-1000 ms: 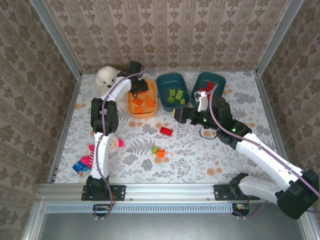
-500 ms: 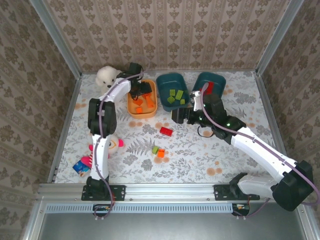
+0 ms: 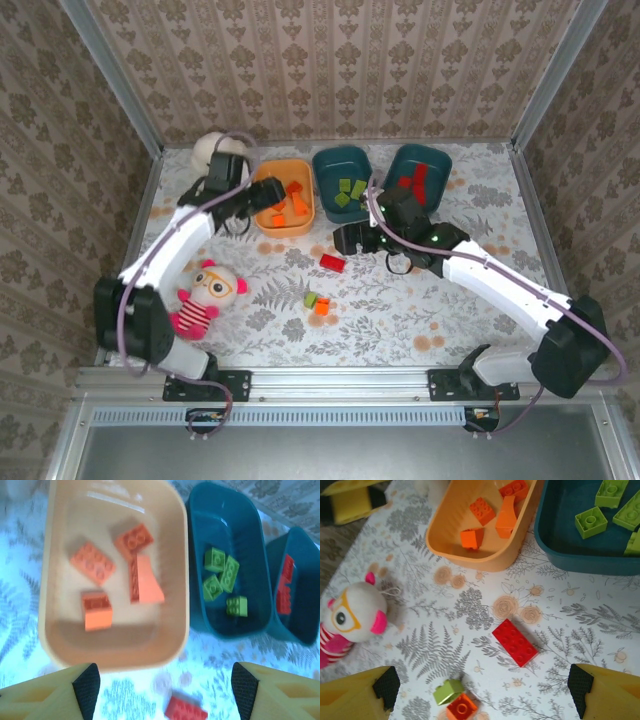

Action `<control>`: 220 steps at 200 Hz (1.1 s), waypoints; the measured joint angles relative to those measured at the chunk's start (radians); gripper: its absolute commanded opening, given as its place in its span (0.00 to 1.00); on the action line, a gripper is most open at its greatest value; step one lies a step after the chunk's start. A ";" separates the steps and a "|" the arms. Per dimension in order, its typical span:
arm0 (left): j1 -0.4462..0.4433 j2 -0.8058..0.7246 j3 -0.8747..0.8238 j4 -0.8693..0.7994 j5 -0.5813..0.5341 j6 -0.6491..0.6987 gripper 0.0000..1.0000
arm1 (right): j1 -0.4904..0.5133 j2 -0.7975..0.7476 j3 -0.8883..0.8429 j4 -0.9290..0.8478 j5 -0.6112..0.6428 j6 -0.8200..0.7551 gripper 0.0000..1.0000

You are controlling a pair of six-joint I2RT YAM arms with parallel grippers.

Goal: Sort the legos into containers by color

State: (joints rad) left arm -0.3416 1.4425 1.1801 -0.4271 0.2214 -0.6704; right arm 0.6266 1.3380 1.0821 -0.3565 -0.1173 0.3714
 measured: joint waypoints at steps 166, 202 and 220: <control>-0.247 -0.867 -0.637 -0.106 -0.189 -0.407 0.80 | 0.087 0.729 0.480 -0.395 0.143 -0.325 0.82; -0.247 -0.855 -0.637 -0.100 -0.189 -0.408 0.80 | 0.087 0.792 0.526 -0.412 0.168 -0.336 0.65; -0.247 -0.853 -0.637 -0.093 -0.188 -0.408 0.80 | 0.087 0.816 0.555 -0.421 0.171 -0.327 0.51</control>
State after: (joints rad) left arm -0.5888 0.5896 0.5426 -0.5198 0.0330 -1.0782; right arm 0.7136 2.1536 1.6371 -0.7773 0.0532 0.0444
